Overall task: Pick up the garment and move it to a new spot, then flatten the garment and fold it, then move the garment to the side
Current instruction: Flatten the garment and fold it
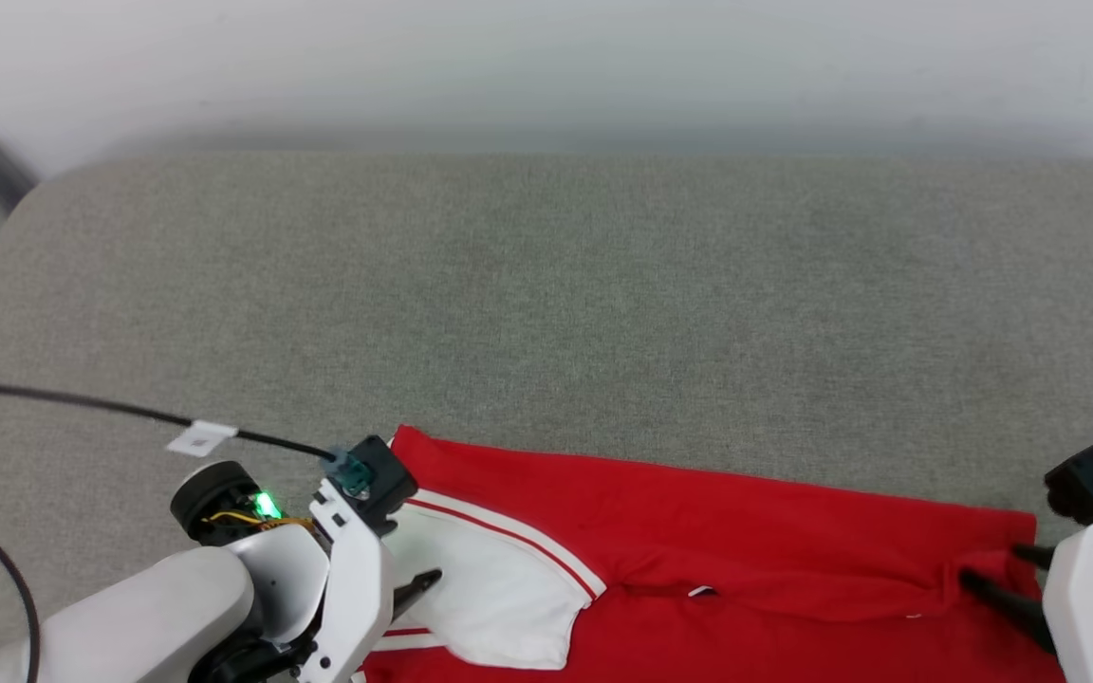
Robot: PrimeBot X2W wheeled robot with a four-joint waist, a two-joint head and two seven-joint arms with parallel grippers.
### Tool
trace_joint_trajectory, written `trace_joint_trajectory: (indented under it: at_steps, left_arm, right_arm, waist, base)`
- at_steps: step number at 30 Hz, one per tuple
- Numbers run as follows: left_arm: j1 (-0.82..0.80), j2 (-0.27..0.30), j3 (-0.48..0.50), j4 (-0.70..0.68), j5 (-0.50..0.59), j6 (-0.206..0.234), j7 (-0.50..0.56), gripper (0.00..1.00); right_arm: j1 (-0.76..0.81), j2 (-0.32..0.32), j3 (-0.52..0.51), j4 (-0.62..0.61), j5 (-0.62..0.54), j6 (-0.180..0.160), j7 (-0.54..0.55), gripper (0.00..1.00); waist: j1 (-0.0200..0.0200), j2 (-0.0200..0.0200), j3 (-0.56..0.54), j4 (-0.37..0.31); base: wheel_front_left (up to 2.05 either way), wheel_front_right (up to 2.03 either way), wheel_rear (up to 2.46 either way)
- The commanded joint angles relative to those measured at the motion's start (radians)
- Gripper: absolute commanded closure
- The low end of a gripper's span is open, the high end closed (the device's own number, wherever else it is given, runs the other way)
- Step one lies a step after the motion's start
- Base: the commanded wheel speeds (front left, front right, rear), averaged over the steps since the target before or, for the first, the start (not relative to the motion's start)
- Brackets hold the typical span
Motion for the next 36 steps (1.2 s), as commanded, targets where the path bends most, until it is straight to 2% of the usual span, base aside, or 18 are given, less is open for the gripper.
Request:
trace_joint_trajectory:
  at_steps: [1, 5, 10, 15, 20, 24, 29, 34, 35, 36]
  left_arm:
    - [0.027, 0.005, 0.016, -0.009, 0.015, 0.020, -0.053, 0.00]
    - [0.059, 0.013, 0.072, -0.034, 0.061, 0.104, -0.222, 0.00]
    - [0.105, -0.003, 0.131, -0.043, 0.132, 0.239, -0.425, 0.00]
    - [0.162, -0.033, 0.201, -0.017, 0.176, 0.390, -0.622, 0.00]
    - [0.222, -0.066, 0.268, -0.001, 0.190, 0.491, -0.711, 0.00]
    - [0.269, -0.099, 0.326, -0.012, 0.225, 0.546, -0.726, 0.00]
    - [0.343, -0.146, 0.435, -0.058, 0.303, 0.589, -0.728, 0.00]
    - [0.432, -0.201, 0.560, -0.082, 0.377, 0.588, -0.728, 0.00]
    - [0.432, -0.201, 0.560, -0.082, 0.377, 0.588, -0.728, 0.00]
    - [0.468, -0.229, 0.614, -0.085, 0.409, 0.584, -0.728, 0.00]
  right_arm:
    - [0.005, -0.019, -0.010, -0.017, 0.002, -0.001, -0.024, 0.00]
    - [0.030, -0.052, -0.066, -0.051, 0.008, -0.001, -0.094, 0.00]
    - [0.083, -0.066, -0.202, -0.055, 0.019, -0.001, -0.173, 0.00]
    - [0.187, -0.028, -0.324, -0.027, 0.041, -0.001, -0.191, 0.00]
    - [0.285, 0.046, -0.402, 0.001, 0.066, -0.001, -0.178, 0.00]
    - [0.335, 0.115, -0.435, 0.021, 0.065, -0.001, -0.168, 0.00]
    - [0.356, 0.197, -0.447, 0.042, 0.063, -0.001, -0.154, 0.00]
    - [0.356, 0.261, -0.419, 0.067, 0.059, -0.001, -0.123, 0.00]
    - [0.356, 0.261, -0.419, 0.067, 0.059, -0.001, -0.123, 0.00]
    - [0.353, 0.280, -0.399, 0.076, 0.056, 0.000, -0.107, 0.00]
  waist:
    - [0.0001, -0.0001, -0.021, -0.005]
    - [0.0001, -0.0001, -0.046, -0.007]
    - [0.0001, -0.0001, -0.057, -0.003]
    - [0.0001, -0.0001, -0.049, 0.006]
    - [0.0001, -0.0001, -0.034, 0.016]
    - [0.0001, -0.0001, -0.022, 0.028]
    - [0.0001, -0.0001, -0.007, 0.039]
    - [0.0001, -0.0001, 0.006, 0.047]
    - [0.0001, -0.0001, 0.006, 0.047]
    - [0.0001, -0.0001, 0.010, 0.048]
  base:
    - [0.00, 0.00, 0.00]
    - [0.00, 0.00, 0.00]
    - [0.00, 0.00, 0.00]
    - [0.00, 0.00, 0.00]
    - [0.00, 0.00, 0.00]
    - [0.00, 0.00, 0.00]
    - [0.00, 0.00, 0.00]
    - [0.00, 0.00, 0.00]
    - [0.00, 0.00, 0.00]
    - [0.00, 0.00, 0.00]
